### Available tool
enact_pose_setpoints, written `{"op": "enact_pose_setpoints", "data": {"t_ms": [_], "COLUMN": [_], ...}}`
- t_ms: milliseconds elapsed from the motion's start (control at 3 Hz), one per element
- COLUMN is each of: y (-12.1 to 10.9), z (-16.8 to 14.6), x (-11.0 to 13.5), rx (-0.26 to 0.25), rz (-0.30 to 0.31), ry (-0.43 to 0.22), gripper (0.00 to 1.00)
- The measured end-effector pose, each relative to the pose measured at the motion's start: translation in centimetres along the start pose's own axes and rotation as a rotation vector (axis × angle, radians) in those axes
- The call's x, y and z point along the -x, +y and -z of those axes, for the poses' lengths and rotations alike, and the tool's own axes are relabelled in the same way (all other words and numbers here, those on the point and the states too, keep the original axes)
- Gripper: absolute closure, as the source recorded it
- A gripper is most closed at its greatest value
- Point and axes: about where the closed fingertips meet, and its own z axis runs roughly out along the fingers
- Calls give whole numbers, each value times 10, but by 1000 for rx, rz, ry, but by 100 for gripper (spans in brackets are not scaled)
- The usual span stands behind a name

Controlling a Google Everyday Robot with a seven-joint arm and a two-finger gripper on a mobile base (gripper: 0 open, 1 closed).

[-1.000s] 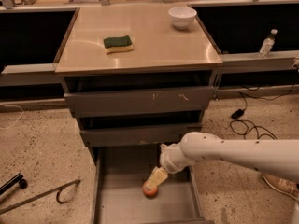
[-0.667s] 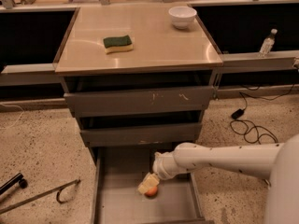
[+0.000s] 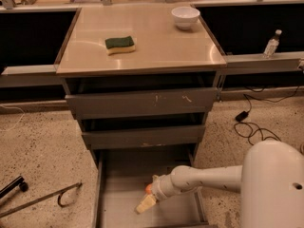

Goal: Pick orange from bottom drawer and place on counter

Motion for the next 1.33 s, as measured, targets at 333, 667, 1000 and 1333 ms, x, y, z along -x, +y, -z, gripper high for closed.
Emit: {"op": "enact_pose_setpoints", "data": {"t_ms": [333,667,1000,1333], "y": [8,8,-17,-50], "z": [-13,-13,-26,-41], "x": [-13,-13,-14,-14], "rx": [22,22,-18,-49], "rz": [-24,-24,-45,-58], "ry": [5,4,-8,2], "gripper": [0,0,0,0]}}
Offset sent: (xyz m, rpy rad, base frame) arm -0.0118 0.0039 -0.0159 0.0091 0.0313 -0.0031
